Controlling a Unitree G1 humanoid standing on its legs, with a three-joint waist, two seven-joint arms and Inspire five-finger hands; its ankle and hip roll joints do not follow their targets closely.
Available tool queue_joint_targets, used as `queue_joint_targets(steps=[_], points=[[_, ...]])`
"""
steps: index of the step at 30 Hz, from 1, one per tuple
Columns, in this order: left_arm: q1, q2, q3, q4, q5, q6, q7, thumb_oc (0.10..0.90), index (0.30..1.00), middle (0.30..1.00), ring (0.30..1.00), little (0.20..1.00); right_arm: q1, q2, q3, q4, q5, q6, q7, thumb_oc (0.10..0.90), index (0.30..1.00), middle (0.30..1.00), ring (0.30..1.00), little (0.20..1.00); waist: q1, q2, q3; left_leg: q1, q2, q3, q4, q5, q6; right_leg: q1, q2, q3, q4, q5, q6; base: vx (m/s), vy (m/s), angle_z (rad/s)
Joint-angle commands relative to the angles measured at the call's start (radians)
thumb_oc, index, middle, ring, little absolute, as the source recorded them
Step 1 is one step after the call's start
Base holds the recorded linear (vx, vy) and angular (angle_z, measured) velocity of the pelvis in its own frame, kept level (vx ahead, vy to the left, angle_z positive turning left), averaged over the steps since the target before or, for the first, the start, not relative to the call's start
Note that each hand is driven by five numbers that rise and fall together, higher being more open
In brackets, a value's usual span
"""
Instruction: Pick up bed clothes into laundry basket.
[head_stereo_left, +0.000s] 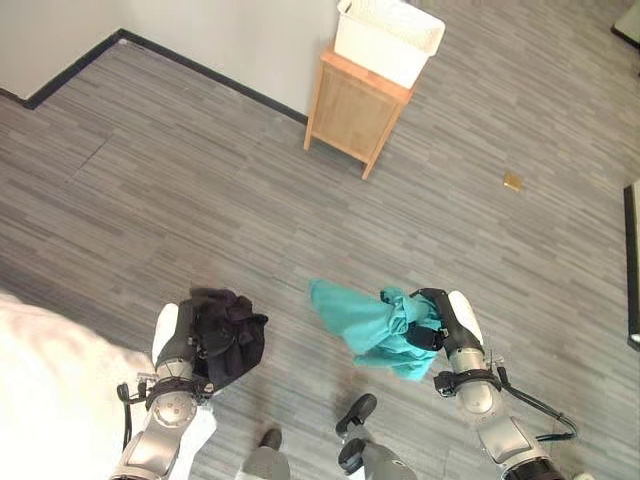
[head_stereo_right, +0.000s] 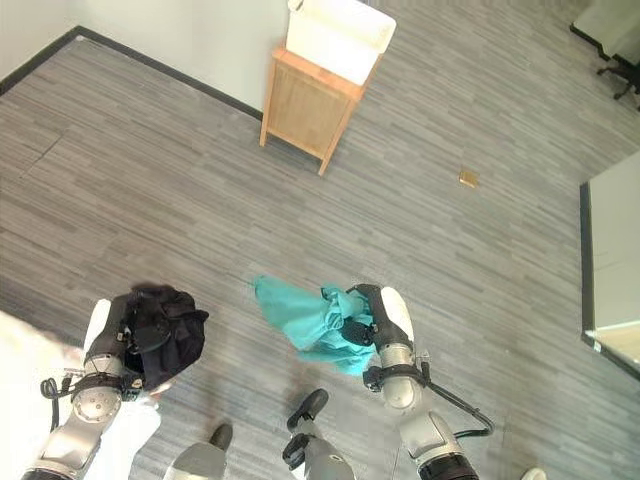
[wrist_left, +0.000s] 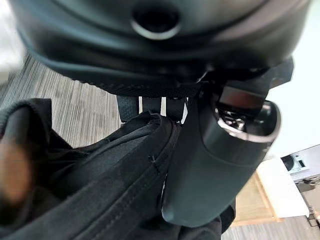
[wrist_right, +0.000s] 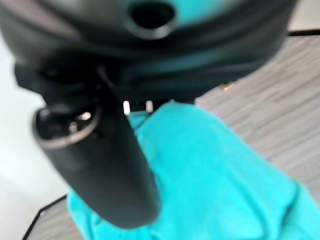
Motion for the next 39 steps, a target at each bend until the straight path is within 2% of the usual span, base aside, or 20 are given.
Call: queue_joint_targets(steps=[1,3,5,7,9,10,12,15,17,21,23,25,28,29,30,31,34,36,38,39], points=[[-0.058,0.027,0.0,-0.141,0.03,-0.1,0.012,0.4,0.3,0.3,0.3,0.3,-0.06,-0.029,-0.08,-0.069,-0.007,-0.042,-0.038,0.4,0.3,0.3,0.3,0.3,0.012,-0.003,-0.059,0.076,0.168,0.042,-0.048,-0.112,-0.08,0.15,0.005,0.024,-0.026,-0.006,0.146,0.33,-0.076,0.09],[-0.028,0.024,0.009,-0.153,0.027,-0.104,0.006,0.4,0.3,0.3,0.3,0.3,-0.05,-0.025,-0.067,-0.073,-0.001,-0.048,-0.022,0.4,0.3,0.3,0.3,0.3,0.002,0.018,-0.074,0.085,0.203,0.059,0.011,-0.087,-0.102,0.174,0.024,0.025,-0.025,-0.024,0.134,0.28,-0.032,-0.14],[-0.008,0.023,0.022,-0.16,0.014,-0.109,0.0,0.4,0.3,0.3,0.3,0.3,-0.061,-0.033,-0.043,-0.063,0.011,-0.052,-0.004,0.4,0.3,0.3,0.3,0.3,0.014,0.04,-0.058,0.017,0.224,0.08,0.207,-0.02,-0.145,0.208,0.046,0.048,-0.039,-0.048,0.105,0.12,-0.006,-0.3],[-0.009,0.031,0.024,-0.169,0.004,-0.118,-0.006,0.4,0.3,0.3,0.3,0.3,-0.078,-0.052,-0.033,-0.065,0.016,-0.05,0.001,0.4,0.3,0.3,0.3,0.3,0.045,0.025,-0.001,-0.156,0.185,0.044,0.492,0.052,-0.121,0.24,0.027,0.063,-0.046,-0.069,0.07,0.01,-0.021,-0.79],[-0.025,0.038,0.03,-0.172,0.007,-0.12,0.001,0.4,0.3,0.3,0.3,0.3,-0.098,-0.067,-0.031,-0.064,0.02,-0.051,0.002,0.4,0.3,0.3,0.3,0.3,0.06,0.003,0.041,-0.305,0.18,0.071,0.623,-0.005,-0.083,0.257,0.023,0.072,-0.05,-0.105,0.061,0.03,-0.027,-1.09],[-0.032,0.037,0.036,-0.172,0.002,-0.12,0.007,0.4,0.3,0.3,0.3,0.3,-0.107,-0.069,-0.031,-0.059,0.022,-0.047,0.004,0.4,0.3,0.3,0.3,0.3,0.068,0.002,0.052,-0.355,0.183,0.092,0.62,-0.025,-0.078,0.268,0.019,0.08,-0.05,-0.118,0.061,0.12,0.07,-0.4],[-0.051,0.03,0.041,-0.172,-0.003,-0.117,0.014,0.4,0.3,0.3,0.3,0.3,-0.119,-0.073,-0.029,-0.059,0.03,-0.048,0.002,0.4,0.3,0.3,0.3,0.3,0.082,0.005,0.056,-0.399,0.176,0.14,0.461,-0.064,-0.069,0.289,0.015,0.089,-0.05,-0.148,0.068,0.23,0.159,-0.42],[-0.075,0.018,0.037,-0.159,0.0,-0.107,0.026,0.4,0.3,0.3,0.3,0.3,-0.135,-0.083,-0.018,-0.036,0.038,-0.062,-0.008,0.4,0.3,0.3,0.3,0.3,0.119,0.044,0.035,-0.426,0.152,0.146,0.11,0.139,-0.092,0.329,0.068,0.112,-0.05,-0.206,0.072,0.34,0.218,-0.51],[-0.088,0.015,0.027,-0.147,0.004,-0.1,0.039,0.4,0.3,0.3,0.3,0.3,-0.157,-0.086,-0.003,-0.012,0.039,-0.067,-0.02,0.4,0.3,0.3,0.3,0.3,0.152,0.065,0.033,-0.467,0.126,0.128,-0.066,0.235,-0.109,0.373,0.09,0.127,-0.05,-0.244,0.063,0.39,0.155,-0.81],[-0.09,0.0,0.022,-0.138,-0.001,-0.11,0.049,0.4,0.3,0.3,0.3,0.3,-0.183,-0.076,0.011,-0.004,0.037,-0.07,-0.031,0.4,0.3,0.3,0.3,0.3,0.182,0.083,0.032,-0.552,0.103,0.188,-0.095,0.265,-0.125,0.455,0.117,0.134,-0.05,-0.3,0.048,0.28,0.145,-0.03],[-0.077,0.0,0.023,-0.151,-0.001,-0.118,0.047,0.4,0.3,0.3,0.3,0.3,-0.181,-0.07,0.021,-0.01,0.028,-0.068,-0.031,0.4,0.3,0.3,0.3,0.3,0.211,0.086,0.023,-0.571,0.098,0.28,-0.052,0.306,-0.09,0.501,0.144,0.139,-0.05,-0.337,0.039,0.27,0.144,0.06],[-0.072,0.002,0.025,-0.159,-0.003,-0.119,0.046,0.4,0.3,0.3,0.3,0.3,-0.181,-0.066,0.022,-0.009,0.026,-0.067,-0.032,0.4,0.3,0.3,0.3,0.3,0.221,0.081,0.023,-0.591,0.097,0.306,-0.005,0.306,-0.079,0.512,0.149,0.145,-0.05,-0.345,0.036,0.16,0.088,0.2],[-0.074,0.026,0.03,-0.192,0.002,-0.126,0.054,0.4,0.3,0.3,0.3,0.3,-0.185,-0.063,0.021,-0.016,0.012,-0.066,-0.039,0.4,0.3,0.3,0.3,0.3,0.23,0.043,0.015,-0.621,0.091,0.313,0.148,0.279,-0.053,0.534,0.152,0.145,-0.05,-0.359,0.032,0.22,0.097,0.0],[-0.064,0.043,0.036,-0.202,0.022,-0.122,0.049,0.4,0.3,0.3,0.3,0.3,-0.181,-0.068,0.02,-0.017,0.003,-0.071,-0.04,0.4,0.3,0.3,0.3,0.3,0.235,0.026,0.002,-0.588,0.096,0.326,0.136,0.249,-0.031,0.539,0.156,0.138,-0.05,-0.372,0.036,0.43,0.261,-0.03],[-0.076,0.053,0.023,-0.204,0.017,-0.115,0.063,0.4,0.3,0.3,0.3,0.3,-0.159,-0.06,0.002,-0.016,-0.013,-0.061,-0.045,0.4,0.3,0.3,0.3,0.3,0.23,-0.014,-0.016,-0.534,0.061,0.298,0.118,0.233,-0.002,0.522,0.123,0.142,0.03,-0.34,0.061,0.37,0.253,-0.06],[-0.078,0.054,0.02,-0.203,0.017,-0.115,0.063,0.4,0.3,0.3,0.3,0.3,-0.157,-0.06,-0.001,-0.018,-0.014,-0.061,-0.044,0.4,0.3,0.3,0.3,0.3,0.235,-0.014,-0.019,-0.535,0.062,0.3,0.113,0.24,0.0,0.517,0.122,0.144,0.033,-0.337,0.063,0.35,0.278,-0.02],[-0.102,0.067,0.004,-0.219,0.021,-0.115,0.077,0.4,0.3,0.3,0.3,0.3,-0.145,-0.055,-0.024,-0.045,-0.032,-0.06,-0.056,0.4,0.3,0.3,0.3,0.3,0.202,-0.048,-0.027,-0.436,0.024,0.278,0.049,0.186,0.036,0.454,0.035,0.131,0.249,-0.19,0.143,0.27,0.264,-0.01],[-0.116,0.074,-0.01,-0.228,0.026,-0.114,0.086,0.4,0.3,0.3,0.3,0.3,-0.156,-0.061,-0.032,-0.069,-0.049,-0.059,-0.061,0.4,0.3,0.3,0.3,0.3,0.167,-0.026,-0.034,-0.35,0.03,0.254,-0.025,0.181,0.058,0.383,0.005,0.156,0.451,-0.075,0.178,0.31,0.289,0.03],[-0.139,0.083,-0.021,-0.217,0.034,-0.105,0.096,0.4,0.3,0.3,0.3,0.3,-0.163,-0.054,-0.035,-0.084,-0.056,-0.06,-0.062,0.4,0.3,0.3,0.3,0.3,0.126,0.015,-0.038,-0.264,0.074,0.235,-0.074,0.166,0.054,0.296,-0.02,0.147,0.601,-0.038,0.182,0.32,0.123,0.23],[-0.152,0.087,-0.025,-0.215,0.036,-0.104,0.097,0.4,0.3,0.3,0.3,0.3,-0.161,-0.054,-0.041,-0.092,-0.054,-0.057,-0.064,0.4,0.3,0.3,0.3,0.3,0.12,0.032,-0.04,-0.249,0.092,0.22,-0.082,0.167,0.048,0.274,-0.042,0.125,0.601,-0.029,0.182,0.34,-0.06,0.11]])
